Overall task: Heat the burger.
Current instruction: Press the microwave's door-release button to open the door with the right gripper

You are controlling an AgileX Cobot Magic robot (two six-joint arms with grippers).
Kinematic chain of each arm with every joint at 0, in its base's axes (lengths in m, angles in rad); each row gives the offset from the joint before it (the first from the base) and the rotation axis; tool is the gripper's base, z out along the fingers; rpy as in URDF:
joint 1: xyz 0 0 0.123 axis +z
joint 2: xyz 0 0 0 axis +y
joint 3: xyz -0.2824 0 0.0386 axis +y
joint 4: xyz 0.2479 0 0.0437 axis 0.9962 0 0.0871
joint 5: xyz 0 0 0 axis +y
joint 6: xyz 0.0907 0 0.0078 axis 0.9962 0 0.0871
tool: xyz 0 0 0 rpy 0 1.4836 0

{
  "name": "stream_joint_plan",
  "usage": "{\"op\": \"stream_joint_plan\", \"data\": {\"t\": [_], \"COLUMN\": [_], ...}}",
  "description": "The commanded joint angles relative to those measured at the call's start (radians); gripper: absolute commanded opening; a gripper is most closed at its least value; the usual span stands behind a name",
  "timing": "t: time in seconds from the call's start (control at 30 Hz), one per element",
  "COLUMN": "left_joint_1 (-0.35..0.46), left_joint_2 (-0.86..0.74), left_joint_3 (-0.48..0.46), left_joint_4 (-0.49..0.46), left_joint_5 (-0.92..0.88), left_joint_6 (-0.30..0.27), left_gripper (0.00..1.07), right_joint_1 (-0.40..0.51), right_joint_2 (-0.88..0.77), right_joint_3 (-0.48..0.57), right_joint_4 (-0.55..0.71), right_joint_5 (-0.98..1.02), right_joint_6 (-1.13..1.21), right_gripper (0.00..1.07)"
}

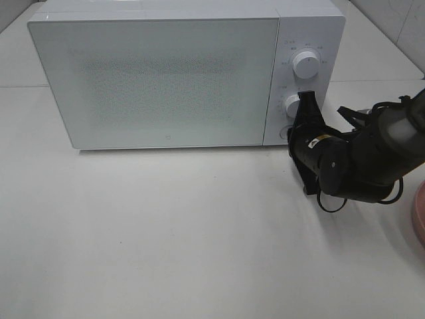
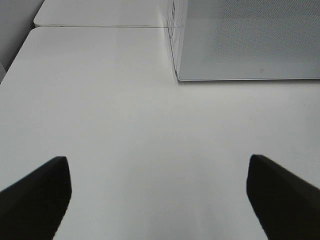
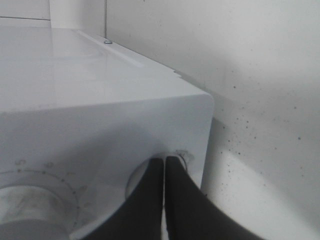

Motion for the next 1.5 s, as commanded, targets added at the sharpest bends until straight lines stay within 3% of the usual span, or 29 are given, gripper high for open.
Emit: {"op": "stream_joint_plan", "data": {"t": [0.03,0.77,1.5], "left_joint_1": [0.0,0.0,0.0], "left_joint_2": [-0.026,-0.026,-0.026], "left_joint_3": [0.002,0.002,0.002], "left_joint_4": [-0.001,-0.001,-0.001], "left_joint_5": [-0.009,-0.009,-0.009], "left_joint_6": [-0.002,-0.002,-0.002], "left_gripper": [0.87,0.87,0.87], "right_joint_1": [-0.006,-0.006,-0.03], "right_joint_2": [0.011,0.011,0.042], "right_joint_3": [-0.025,-0.037,-0.177], "right_joint_4": [-0.02,-0.033,-0.015], "right_joint_5": [-0.036,-0.265,-0.316], "right_joint_6": [0.008,0.008,-0.033], "right_gripper": [0.0,0.0,0.0]}}
